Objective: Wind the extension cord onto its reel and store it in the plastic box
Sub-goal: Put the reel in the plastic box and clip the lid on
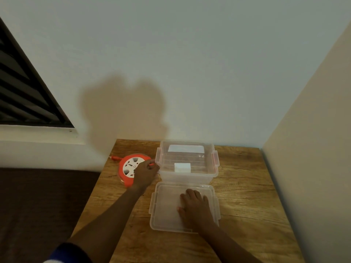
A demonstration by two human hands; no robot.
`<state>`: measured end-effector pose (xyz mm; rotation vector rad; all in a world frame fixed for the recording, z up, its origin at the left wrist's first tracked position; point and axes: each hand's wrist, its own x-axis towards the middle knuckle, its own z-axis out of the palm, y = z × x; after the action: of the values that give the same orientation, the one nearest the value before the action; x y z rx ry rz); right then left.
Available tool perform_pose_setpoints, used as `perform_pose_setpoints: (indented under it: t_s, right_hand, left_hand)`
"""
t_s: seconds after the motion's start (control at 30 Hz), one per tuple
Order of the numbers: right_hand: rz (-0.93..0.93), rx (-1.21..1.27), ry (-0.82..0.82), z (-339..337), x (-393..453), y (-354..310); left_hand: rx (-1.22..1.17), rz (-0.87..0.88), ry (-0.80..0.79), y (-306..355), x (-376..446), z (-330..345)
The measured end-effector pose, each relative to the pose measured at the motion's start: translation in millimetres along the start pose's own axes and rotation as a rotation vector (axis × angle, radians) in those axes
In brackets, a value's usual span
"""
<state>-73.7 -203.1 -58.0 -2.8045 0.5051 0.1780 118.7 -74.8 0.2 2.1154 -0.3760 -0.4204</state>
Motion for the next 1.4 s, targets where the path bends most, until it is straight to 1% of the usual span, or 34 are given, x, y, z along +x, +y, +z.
perform_pose_setpoints:
  t_s: [0.2, 0.27, 0.33, 0.4, 0.43, 0.57, 0.7, 0.77, 0.83, 0.93, 1.0, 1.07, 1.1, 1.17, 1.23, 1.4]
  right_hand:
    - [-0.015, -0.016, -0.041, -6.5, -0.9, 2.4]
    - [-0.026, -0.013, -0.026, -9.3, -0.6, 1.6]
    - [-0.061, 0.024, -0.002, -15.8, 1.0, -1.7]
    - [-0.122, 0.076, 0.019, -24.6, 4.1, -10.2]
    - [-0.15, 0.111, 0.026, -29.4, 5.8, -16.4]
    - [-0.249, 0.268, -0.007, -43.2, 18.2, -53.0]
    - [-0.285, 0.46, -0.004, -50.6, 34.9, -98.3]
    - [-0.24, 0.603, -0.033, -51.4, 50.8, -119.6]
    - [-0.148, 0.719, -0.051, -47.2, 70.9, -140.2]
    - [0.07, 0.849, -0.042, -34.9, 97.6, -162.6]
    - [0.267, 0.86, -0.037, -25.8, 114.9, -173.6]
    - [0.447, 0.786, 0.007, -21.2, 131.2, -180.1]
    - [0.507, 0.76, 0.035, -20.0, 137.5, -180.8]
    - [0.569, 0.739, 0.052, -17.4, 147.6, -181.1]
    - [0.575, 0.755, 0.029, -14.5, 153.2, -178.3]
    - [0.57, 0.877, 0.013, -17.3, 156.3, -174.9]
  left_hand:
    - [0.054, -0.01, 0.071, -3.2, 1.7, 4.4]
    - [0.076, -0.009, 0.121, -1.5, 0.6, 2.9]
    - [0.026, -0.046, 0.167, 1.4, 0.1, -1.7]
    - [0.081, -0.044, 0.165, 1.1, 0.5, -8.1]
    - [0.085, -0.041, 0.2, -0.9, 1.2, -11.3]
    - [-0.094, -0.071, 0.367, -1.5, 0.1, -34.1]
    - [-0.061, -0.046, 0.409, -10.7, 3.7, -63.9]
    - [-0.05, -0.034, 0.384, -22.8, 9.7, -77.1]
    - [0.005, -0.054, 0.341, -36.5, 18.4, -90.5]
    - [0.039, -0.104, 0.249, -57.7, 30.8, -104.5]
    - [0.034, -0.111, 0.178, -67.0, 38.5, -111.1]
    - [0.068, -0.108, 0.093, -74.3, 45.4, -115.4]
    - [0.082, -0.105, 0.043, -77.4, 48.0, -115.7]
    - [0.026, -0.139, -0.058, -82.9, 52.4, -116.9]
    - [-0.041, -0.183, -0.103, -86.0, 54.8, -117.6]
    - [-0.181, -0.248, -0.054, -92.6, 60.0, -123.5]
